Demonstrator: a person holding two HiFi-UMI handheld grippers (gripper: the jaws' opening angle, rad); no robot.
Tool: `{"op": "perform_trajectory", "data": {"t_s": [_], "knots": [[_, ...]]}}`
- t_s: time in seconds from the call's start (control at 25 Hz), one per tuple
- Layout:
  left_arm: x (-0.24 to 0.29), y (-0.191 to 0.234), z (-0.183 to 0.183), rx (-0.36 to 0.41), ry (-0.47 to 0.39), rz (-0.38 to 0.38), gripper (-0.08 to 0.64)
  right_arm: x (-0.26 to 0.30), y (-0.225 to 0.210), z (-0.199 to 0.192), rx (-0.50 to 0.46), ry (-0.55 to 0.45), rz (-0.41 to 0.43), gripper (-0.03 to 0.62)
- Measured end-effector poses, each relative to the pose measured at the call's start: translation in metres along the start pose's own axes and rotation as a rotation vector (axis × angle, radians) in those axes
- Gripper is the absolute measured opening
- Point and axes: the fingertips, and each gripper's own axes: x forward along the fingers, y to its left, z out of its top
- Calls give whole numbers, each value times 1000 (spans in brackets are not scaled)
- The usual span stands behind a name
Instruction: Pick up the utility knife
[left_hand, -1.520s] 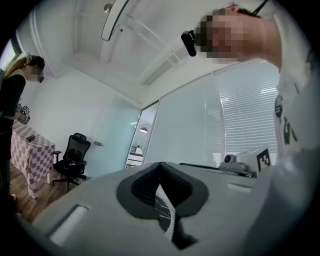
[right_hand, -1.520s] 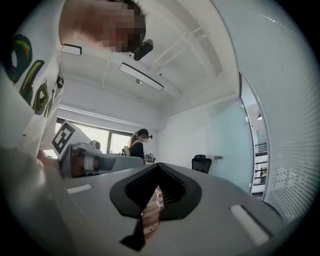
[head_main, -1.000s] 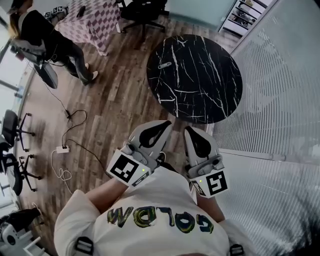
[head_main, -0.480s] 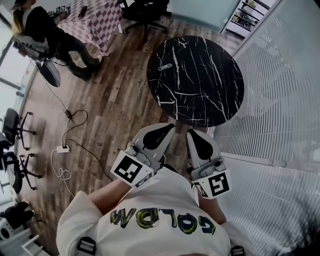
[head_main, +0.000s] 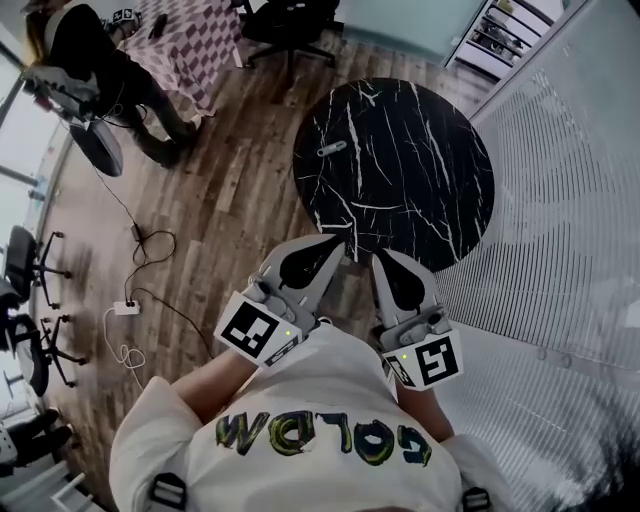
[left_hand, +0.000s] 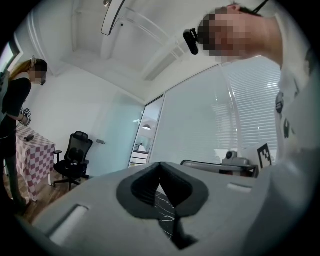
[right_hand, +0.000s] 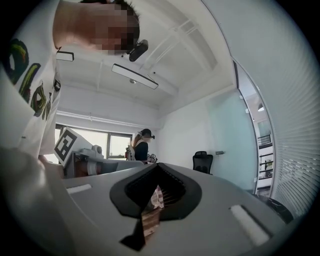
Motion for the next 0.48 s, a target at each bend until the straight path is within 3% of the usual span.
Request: {"op": "perform_trajectory", "data": {"t_s": [0.48], "knots": [[82,105,26,-2,27,-79,5,120,-70,1,11,22,-34,2]]}}
